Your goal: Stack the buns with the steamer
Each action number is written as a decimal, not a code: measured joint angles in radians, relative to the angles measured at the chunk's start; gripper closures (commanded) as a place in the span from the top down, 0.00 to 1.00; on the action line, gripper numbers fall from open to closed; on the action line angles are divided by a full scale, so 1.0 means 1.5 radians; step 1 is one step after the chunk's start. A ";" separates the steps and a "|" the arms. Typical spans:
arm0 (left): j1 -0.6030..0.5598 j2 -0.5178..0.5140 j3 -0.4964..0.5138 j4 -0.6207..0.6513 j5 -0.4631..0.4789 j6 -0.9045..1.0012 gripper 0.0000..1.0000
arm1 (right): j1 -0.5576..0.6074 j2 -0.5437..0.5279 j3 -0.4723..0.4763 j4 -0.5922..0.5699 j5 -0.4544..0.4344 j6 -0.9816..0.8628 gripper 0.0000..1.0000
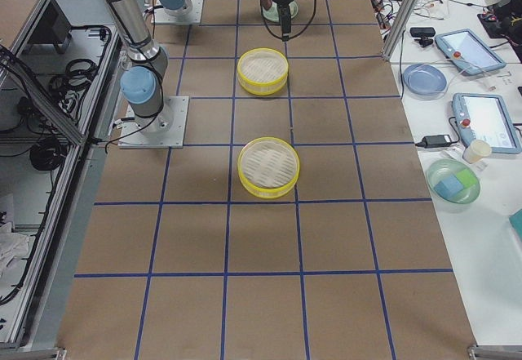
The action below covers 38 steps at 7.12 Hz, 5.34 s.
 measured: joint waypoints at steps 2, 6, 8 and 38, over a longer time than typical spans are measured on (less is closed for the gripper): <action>0.000 -0.038 -0.004 0.006 0.000 0.000 1.00 | -0.106 0.028 0.010 0.009 -0.008 -0.146 1.00; 0.000 -0.081 -0.017 0.019 -0.008 -0.006 0.80 | -0.266 0.144 0.014 -0.080 -0.057 -0.435 0.99; 0.000 -0.091 -0.025 0.044 -0.009 -0.007 0.43 | -0.331 0.234 0.014 -0.187 -0.056 -0.603 0.99; -0.414 -0.003 0.038 0.057 0.071 -0.558 1.00 | -0.088 0.148 0.084 -0.067 -0.032 -0.286 0.00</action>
